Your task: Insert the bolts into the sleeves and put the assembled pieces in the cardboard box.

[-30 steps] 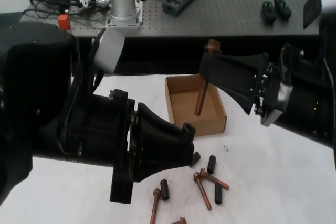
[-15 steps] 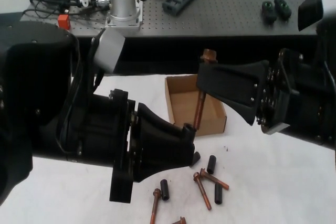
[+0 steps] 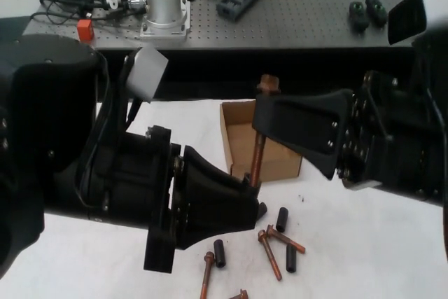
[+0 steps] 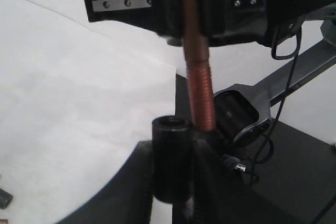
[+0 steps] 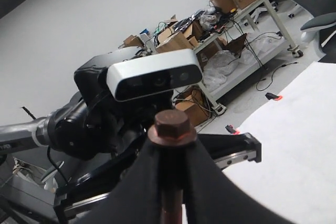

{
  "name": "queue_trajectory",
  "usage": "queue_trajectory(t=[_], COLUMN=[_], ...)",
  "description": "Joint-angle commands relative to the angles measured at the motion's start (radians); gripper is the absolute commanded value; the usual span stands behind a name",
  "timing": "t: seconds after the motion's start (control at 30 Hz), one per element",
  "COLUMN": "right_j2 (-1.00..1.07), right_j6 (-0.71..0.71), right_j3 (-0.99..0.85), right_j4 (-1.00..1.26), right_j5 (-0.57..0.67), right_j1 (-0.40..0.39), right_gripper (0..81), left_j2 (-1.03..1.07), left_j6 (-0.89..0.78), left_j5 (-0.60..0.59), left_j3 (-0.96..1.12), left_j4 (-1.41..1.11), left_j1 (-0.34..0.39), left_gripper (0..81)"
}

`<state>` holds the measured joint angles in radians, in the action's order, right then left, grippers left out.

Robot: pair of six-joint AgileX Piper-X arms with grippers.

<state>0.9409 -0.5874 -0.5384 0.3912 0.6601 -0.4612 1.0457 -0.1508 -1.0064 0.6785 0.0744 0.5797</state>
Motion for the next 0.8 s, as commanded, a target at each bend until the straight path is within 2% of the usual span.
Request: queue_trajectory(t=[0.0, 0.17, 0.27, 0.37, 0.47, 0.77], right_j2=[0.007, 0.007, 0.007, 0.007, 0.007, 0.007], right_j6=[0.005, 0.003, -0.004, -0.007, -0.003, 0.003], right_j3=[-0.001, -0.001, -0.001, -0.001, -0.001, -0.001], right_j4=[-0.011, -0.013, 0.073, 0.126, 0.107, 0.058], right_j5=[-0.036, -0.071, -0.04, -0.078, -0.126, -0.128], right_j1=[-0.007, -0.007, -0.007, -0.007, -0.007, -0.007], right_gripper=[0.3, 0.3, 0.3, 0.3, 0.3, 0.3], left_j2=[-0.008, -0.008, -0.008, -0.008, -0.008, -0.008], left_j6=[-0.004, -0.004, -0.004, -0.004, -0.001, 0.001], left_j5=[0.0, 0.0, 0.0, 0.0, 0.0, 0.046], left_j3=[0.011, 0.011, 0.011, 0.011, 0.011, 0.011], left_j4=[-0.057, -0.066, -0.068, -0.068, -0.074, -0.074], left_j1=[0.002, 0.002, 0.002, 0.002, 0.002, 0.002], left_gripper=[0.7, 0.7, 0.7, 0.7, 0.7, 0.7])
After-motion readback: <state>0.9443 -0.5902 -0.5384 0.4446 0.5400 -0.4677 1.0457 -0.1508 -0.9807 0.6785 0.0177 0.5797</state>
